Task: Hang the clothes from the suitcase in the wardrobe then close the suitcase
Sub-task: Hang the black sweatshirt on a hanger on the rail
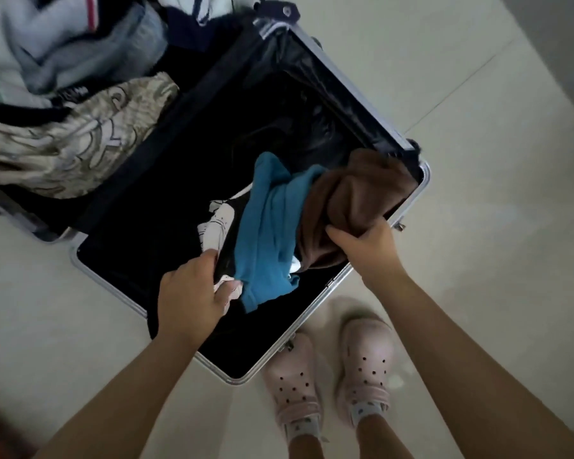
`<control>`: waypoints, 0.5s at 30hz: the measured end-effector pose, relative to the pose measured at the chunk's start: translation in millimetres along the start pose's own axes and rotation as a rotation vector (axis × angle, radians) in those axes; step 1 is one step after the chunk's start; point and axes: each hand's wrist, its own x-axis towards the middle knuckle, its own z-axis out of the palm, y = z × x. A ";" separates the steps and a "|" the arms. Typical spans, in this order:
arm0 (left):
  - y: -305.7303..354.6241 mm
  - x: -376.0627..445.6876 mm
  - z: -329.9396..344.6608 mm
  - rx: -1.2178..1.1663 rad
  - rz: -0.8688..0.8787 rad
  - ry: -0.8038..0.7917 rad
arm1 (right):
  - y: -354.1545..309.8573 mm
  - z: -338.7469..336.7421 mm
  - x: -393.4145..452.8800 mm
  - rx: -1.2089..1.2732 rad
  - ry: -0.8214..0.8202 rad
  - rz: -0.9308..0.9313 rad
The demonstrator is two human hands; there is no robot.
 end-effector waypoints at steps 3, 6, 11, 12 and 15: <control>-8.3 9.8 -17.0 -0.133 -0.113 0.087 | -16.8 18.0 27.3 0.039 -0.093 -0.028; -4.7 18.7 -19.8 -0.228 -0.200 0.096 | 3.5 33.4 51.7 0.032 -0.113 0.202; 12.5 22.2 2.8 -0.097 -0.067 -0.100 | 42.2 34.3 21.4 -0.227 -0.090 0.391; 15.5 20.4 8.3 -0.104 -0.027 -0.150 | 44.6 35.6 10.9 -0.230 -0.127 0.288; 19.0 11.8 22.2 -0.154 -0.020 -0.286 | 46.5 41.9 -6.8 -0.167 -0.335 0.182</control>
